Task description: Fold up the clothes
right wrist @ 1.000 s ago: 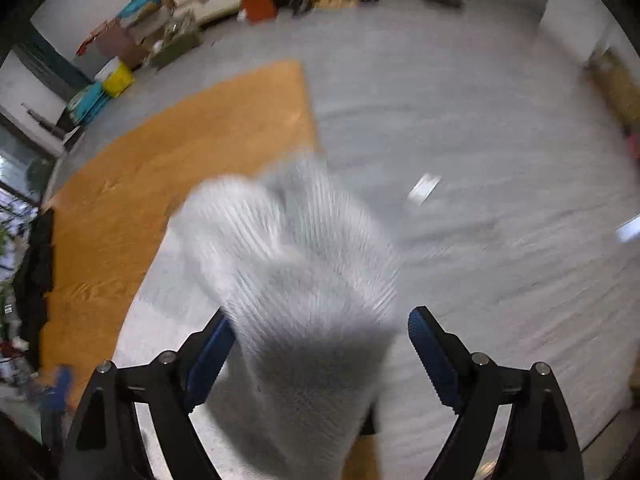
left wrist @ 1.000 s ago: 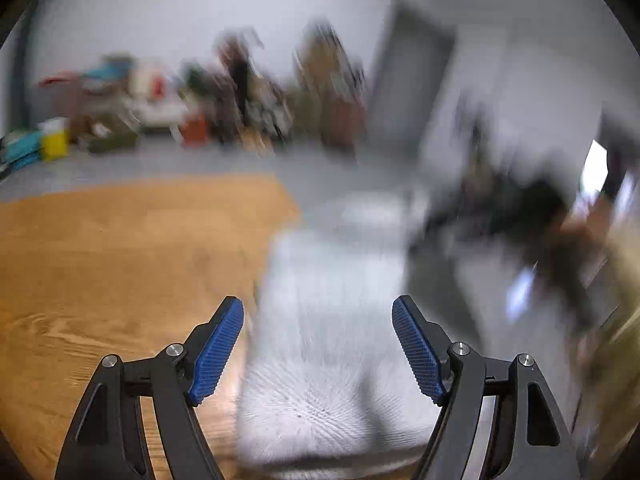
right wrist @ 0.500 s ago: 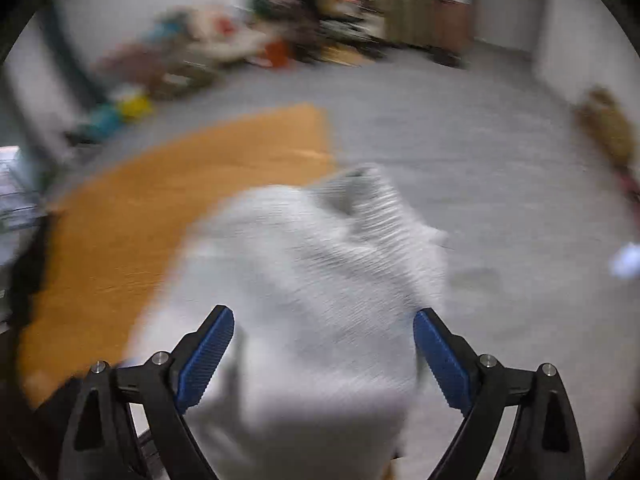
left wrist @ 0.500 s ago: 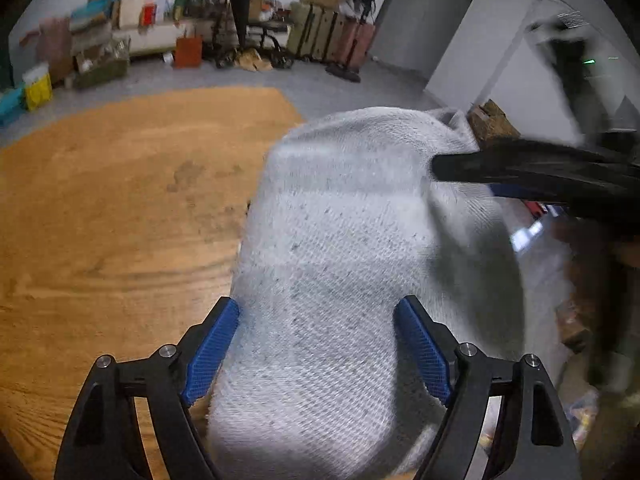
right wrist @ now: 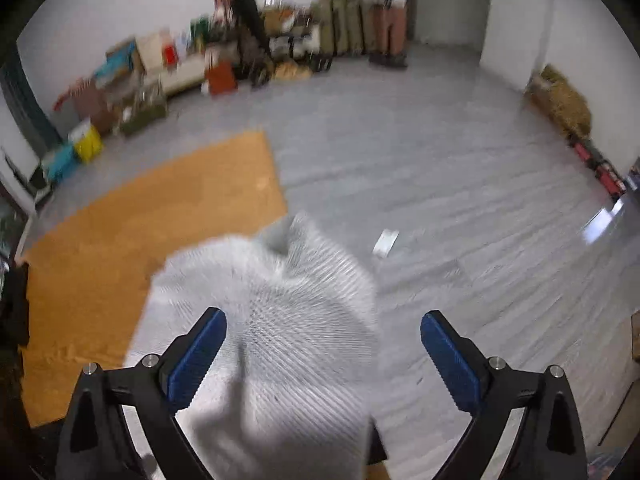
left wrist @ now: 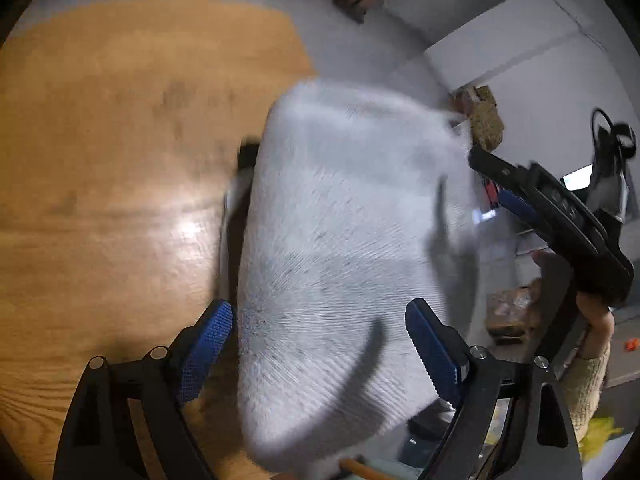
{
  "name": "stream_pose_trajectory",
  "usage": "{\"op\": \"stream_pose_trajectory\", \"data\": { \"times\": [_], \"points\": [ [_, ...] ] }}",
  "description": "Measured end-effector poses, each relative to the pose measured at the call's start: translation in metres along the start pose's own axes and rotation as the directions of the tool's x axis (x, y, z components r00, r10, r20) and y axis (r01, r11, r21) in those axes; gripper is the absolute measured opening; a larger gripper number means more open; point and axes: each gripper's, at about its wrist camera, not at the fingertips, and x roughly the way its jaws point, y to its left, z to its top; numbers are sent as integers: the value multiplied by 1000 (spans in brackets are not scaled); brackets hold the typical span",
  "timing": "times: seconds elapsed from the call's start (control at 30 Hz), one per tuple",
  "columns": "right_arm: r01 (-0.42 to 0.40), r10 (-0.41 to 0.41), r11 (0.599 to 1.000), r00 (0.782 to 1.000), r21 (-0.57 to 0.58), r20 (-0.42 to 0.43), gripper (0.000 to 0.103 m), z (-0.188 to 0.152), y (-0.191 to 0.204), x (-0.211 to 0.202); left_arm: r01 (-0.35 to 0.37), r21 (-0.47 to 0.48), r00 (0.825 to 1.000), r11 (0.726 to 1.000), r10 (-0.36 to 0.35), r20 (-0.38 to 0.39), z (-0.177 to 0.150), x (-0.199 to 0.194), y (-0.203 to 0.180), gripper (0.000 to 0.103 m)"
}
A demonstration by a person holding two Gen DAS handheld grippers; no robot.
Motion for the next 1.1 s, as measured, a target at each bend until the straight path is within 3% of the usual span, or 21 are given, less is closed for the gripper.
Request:
{"op": "stream_pose_trajectory", "data": {
  "times": [0.07,0.1,0.17,0.2,0.27,0.33,0.4,0.47,0.53,0.6,0.63,0.7,0.77,0.8,0.87,0.93,1.0,1.1],
  "points": [
    [-45,46,999,998,-21,32,99,4,6,-17,-31,44,999,999,31,14,32,7,2,89],
    [-82,83,996,996,-42,31,99,4,4,-26,-46,76,999,996,46,2,30,6,7,89],
    [-153,154,986,988,-71,0,91,-1,7,-31,-54,137,998,989,59,-34,18,10,0,89],
    [-189,187,979,982,-76,-32,81,-5,13,-27,-55,157,997,986,64,-50,14,13,-4,89],
    [-198,190,977,977,-80,-101,77,-16,22,-10,-125,196,989,973,138,-54,7,30,-6,89],
    [-110,98,991,984,-77,-147,80,-27,26,17,-142,190,982,971,163,-97,4,52,-3,89],
    [-44,30,996,985,-77,-171,89,-36,30,42,-46,100,983,994,63,-173,4,70,10,89],
    [-11,2,999,986,-48,-165,91,-35,29,48,55,-24,974,998,-59,-218,3,79,27,89],
    [-34,29,999,985,-30,-169,89,-29,27,40,72,-38,982,997,-77,-175,-1,68,32,89],
    [-55,49,997,991,-45,-128,85,-23,30,20,5,-1,999,1000,-6,-49,-5,37,26,89],
    [-66,60,996,995,-61,-85,85,-20,32,6,-38,16,999,999,37,24,-7,20,22,89],
    [-107,106,992,994,-71,-18,86,-11,36,-18,-36,49,986,998,28,164,-11,-18,10,89],
    [-132,132,989,991,-58,-20,86,-5,40,-23,11,110,969,994,-38,246,-14,-52,-9,89],
    [-141,139,989,990,-53,-36,86,1,44,-18,32,157,968,987,-70,243,-17,-61,-20,89],
    [-171,167,984,982,-46,-85,85,5,50,4,47,219,984,975,-83,160,-19,-46,-35,89],
    [-184,179,983,976,-30,-124,84,6,51,31,-3,231,997,973,-14,73,-23,-13,-39,77],
    [-153,147,988,980,-31,-133,86,-1,51,45,-72,210,997,975,74,-3,-30,21,-28,69],
    [-123,115,992,978,-37,-173,90,9,59,79,-126,215,990,969,136,-35,-32,42,-24,70]
  ]
}}
